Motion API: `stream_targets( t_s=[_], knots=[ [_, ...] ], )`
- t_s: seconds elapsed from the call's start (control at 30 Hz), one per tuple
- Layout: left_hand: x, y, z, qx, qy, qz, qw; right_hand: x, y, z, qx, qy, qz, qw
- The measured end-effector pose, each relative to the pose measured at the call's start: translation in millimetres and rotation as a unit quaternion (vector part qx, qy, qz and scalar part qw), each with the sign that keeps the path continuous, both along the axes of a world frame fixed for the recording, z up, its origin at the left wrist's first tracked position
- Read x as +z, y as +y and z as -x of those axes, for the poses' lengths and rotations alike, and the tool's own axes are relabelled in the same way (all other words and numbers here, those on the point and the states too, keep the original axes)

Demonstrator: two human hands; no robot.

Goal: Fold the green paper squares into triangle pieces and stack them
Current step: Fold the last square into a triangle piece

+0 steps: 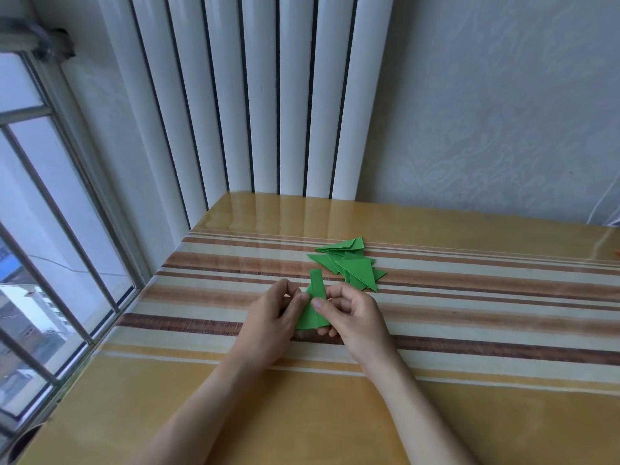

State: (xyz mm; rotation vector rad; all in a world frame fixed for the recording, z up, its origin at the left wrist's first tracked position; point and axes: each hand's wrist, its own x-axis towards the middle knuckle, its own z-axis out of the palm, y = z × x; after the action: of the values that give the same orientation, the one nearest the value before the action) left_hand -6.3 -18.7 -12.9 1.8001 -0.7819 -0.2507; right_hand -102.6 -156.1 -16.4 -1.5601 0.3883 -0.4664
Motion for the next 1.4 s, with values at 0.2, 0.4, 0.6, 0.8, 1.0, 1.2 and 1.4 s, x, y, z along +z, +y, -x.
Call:
stream_targets(
  t_s=[0.2,0.4,0.6,0.8,1.0,1.2,1.4],
  knots=[
    [-2,3,-4,-0.017,-0.026,-0.022,0.999,1,0,1,-0.002,0.013,0.016,1.000],
    [-1,4,-6,-0.010,-0.041,0.002,0.999,-3,-2,1,0.057,0.042,0.095,0.993],
    [5,8,-8,-0.012,0.118,0.100,0.988,-2,-3,3,0.042,0.040,0.107,0.993],
    [11,7,-4,-0.018,0.177,0.127,0.976,-5,-2,2,0.022,0.036,0.128,0.991],
    [12,6,3,-0.035,0.206,0.098,0.973,-7,-2,1,0.016,0.002,0.188,0.982],
    [15,6,3,-0.023,0.178,0.111,0.978,-5,-1,1,0.023,0.000,0.194,0.981],
    [13,8,-9,0.065,0.244,0.160,0.954,-5,-3,1,0.015,0.039,0.146,0.988]
  ],
)
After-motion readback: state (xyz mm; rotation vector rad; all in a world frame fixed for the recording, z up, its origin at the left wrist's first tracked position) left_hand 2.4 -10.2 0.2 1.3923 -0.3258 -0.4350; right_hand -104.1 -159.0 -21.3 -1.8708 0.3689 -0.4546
